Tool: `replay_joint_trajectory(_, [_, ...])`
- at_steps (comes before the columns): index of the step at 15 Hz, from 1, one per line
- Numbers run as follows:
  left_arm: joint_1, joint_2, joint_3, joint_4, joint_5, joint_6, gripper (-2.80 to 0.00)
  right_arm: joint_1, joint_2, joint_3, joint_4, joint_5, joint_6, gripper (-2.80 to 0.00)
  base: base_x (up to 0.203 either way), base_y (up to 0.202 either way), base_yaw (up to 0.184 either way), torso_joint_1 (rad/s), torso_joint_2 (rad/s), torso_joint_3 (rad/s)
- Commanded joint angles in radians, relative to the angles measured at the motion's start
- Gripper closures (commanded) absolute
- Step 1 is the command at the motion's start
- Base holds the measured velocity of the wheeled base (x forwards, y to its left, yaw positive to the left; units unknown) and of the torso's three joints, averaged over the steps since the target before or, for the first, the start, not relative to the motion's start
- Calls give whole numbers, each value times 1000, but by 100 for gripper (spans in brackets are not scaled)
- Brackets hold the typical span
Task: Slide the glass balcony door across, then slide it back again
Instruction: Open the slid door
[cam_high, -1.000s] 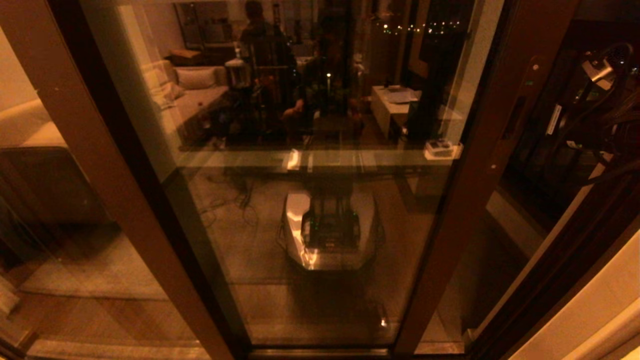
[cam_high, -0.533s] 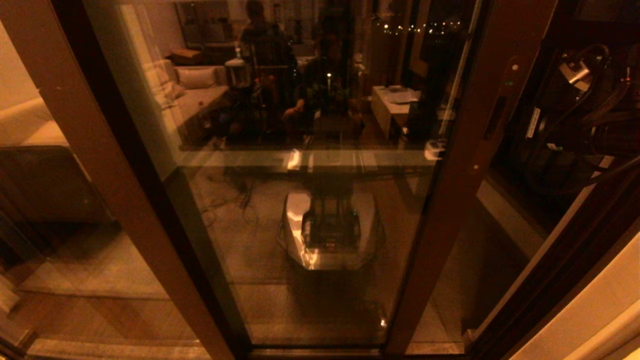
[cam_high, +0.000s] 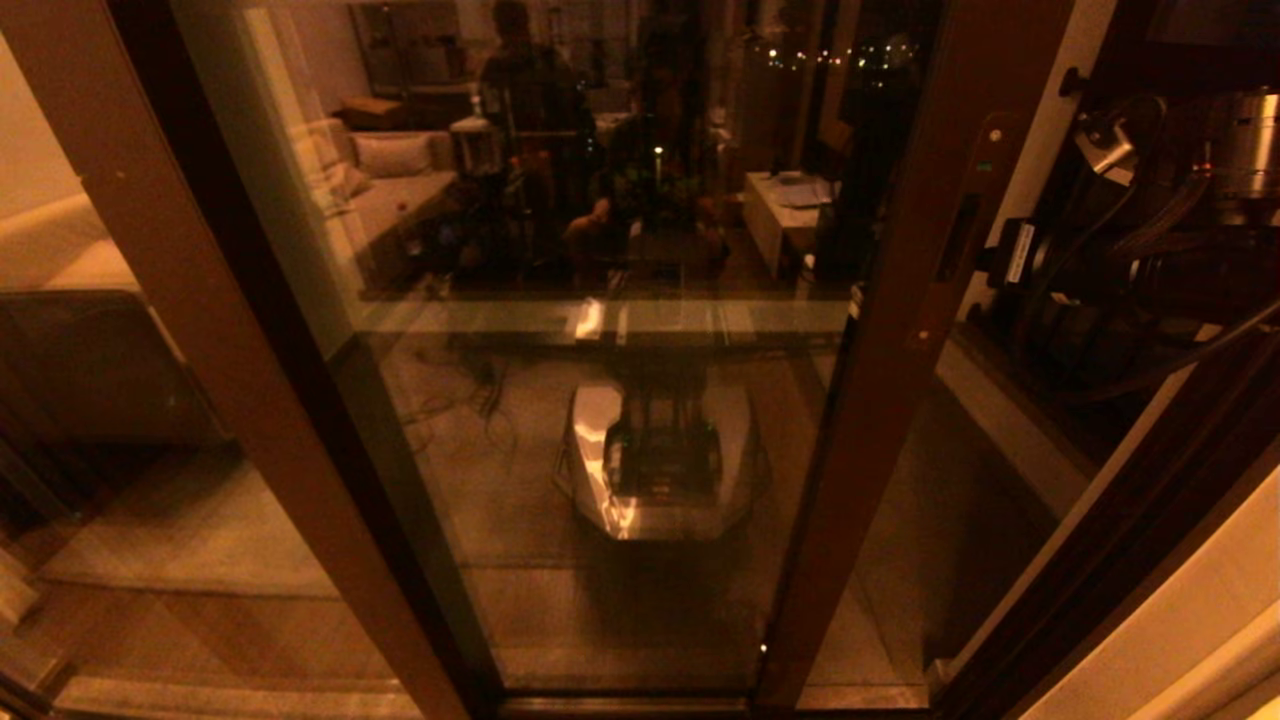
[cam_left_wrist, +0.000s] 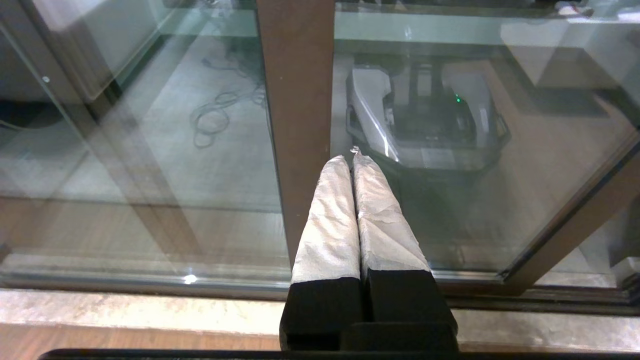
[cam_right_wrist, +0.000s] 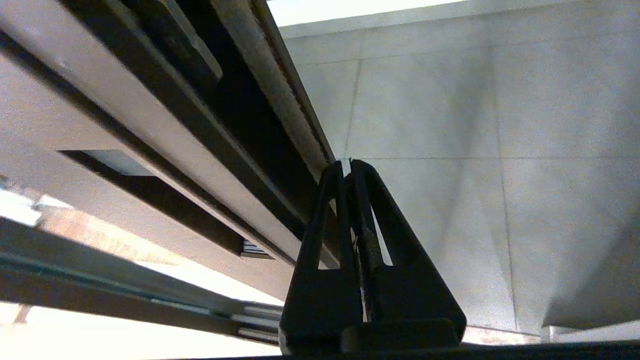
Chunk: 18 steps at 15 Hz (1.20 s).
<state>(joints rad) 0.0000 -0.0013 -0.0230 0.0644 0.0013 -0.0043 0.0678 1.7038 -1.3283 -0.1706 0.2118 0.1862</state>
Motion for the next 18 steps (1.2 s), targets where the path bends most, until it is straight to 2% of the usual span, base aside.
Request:
replay_joint_trajectory(1, [0,0,0,0,0,0,0,32,4,7,-2,-25,0,0,0,0,0,0,0,0])
replay_joint_trajectory(4, [0,0,0,0,0,0,0,83,5,17,-4,-75,-1,0,0,0,0,0,0,0])
replay_joint_trajectory(9, [0,0,0,0,0,0,0,120,5,29,-31,-108,-1,0,0,0,0,0,0,0])
replay_joint_trajectory(18, [0,0,0,0,0,0,0,167,19,25,-32,-117,-1,0,0,0,0,0,0,0])
